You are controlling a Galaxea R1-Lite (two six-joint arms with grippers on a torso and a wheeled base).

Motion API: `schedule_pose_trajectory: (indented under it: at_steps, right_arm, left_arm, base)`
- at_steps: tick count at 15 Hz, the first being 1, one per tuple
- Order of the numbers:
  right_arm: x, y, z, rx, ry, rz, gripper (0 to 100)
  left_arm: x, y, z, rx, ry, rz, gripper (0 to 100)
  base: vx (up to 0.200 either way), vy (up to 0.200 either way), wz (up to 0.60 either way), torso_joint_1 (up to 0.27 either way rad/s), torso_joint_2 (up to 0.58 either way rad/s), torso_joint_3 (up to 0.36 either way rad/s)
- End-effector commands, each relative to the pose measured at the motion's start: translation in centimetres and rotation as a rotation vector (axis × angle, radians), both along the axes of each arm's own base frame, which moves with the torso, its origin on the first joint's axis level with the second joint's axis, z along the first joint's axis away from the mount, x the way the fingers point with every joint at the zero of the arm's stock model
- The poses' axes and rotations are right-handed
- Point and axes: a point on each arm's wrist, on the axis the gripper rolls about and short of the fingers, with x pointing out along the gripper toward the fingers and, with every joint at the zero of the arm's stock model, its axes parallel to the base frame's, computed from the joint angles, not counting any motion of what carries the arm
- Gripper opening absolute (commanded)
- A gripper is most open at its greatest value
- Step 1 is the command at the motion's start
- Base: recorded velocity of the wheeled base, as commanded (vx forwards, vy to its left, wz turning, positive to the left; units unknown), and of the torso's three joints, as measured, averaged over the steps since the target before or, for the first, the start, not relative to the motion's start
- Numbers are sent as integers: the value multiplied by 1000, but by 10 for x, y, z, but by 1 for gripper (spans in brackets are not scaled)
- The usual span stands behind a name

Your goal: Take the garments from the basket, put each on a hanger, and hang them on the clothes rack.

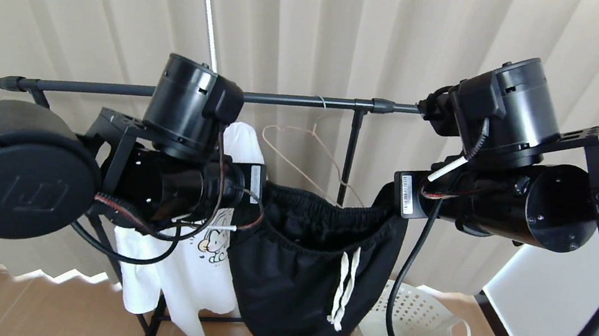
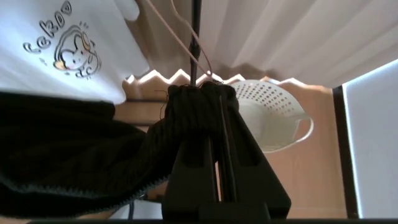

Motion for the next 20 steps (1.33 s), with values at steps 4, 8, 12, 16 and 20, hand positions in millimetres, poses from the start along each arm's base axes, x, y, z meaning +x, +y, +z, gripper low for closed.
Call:
schedule_pose_trajectory:
  at_steps: [4,8,12,16,20]
  right_arm:
    - [-6,-4,-5,-53,10,9,100]
    - [-33,-28,-34,-328,89,155,100]
    - [-52,-32,-44,-352,86,342,100]
    - [-56,-26,-53,-158,51,671,100]
    - [-47,-16,-58,-111,14,689,100]
  left_arm:
    - [19,-10,23,-56,-74,21,0]
    - [19,-11,42,-74,-97,21,0]
    - [20,-12,47,-78,-120,41,0]
    - [19,-14,48,-75,-125,48,0]
    - [15,-18,48,-76,-124,32,0]
  base:
    - [0,0,0,0,0,0]
    - [0,0,0,0,0,0]
    - [0,0,0,0,0,0]
    - [0,0,0,0,0,0]
    - [0,0,0,0,0,0]
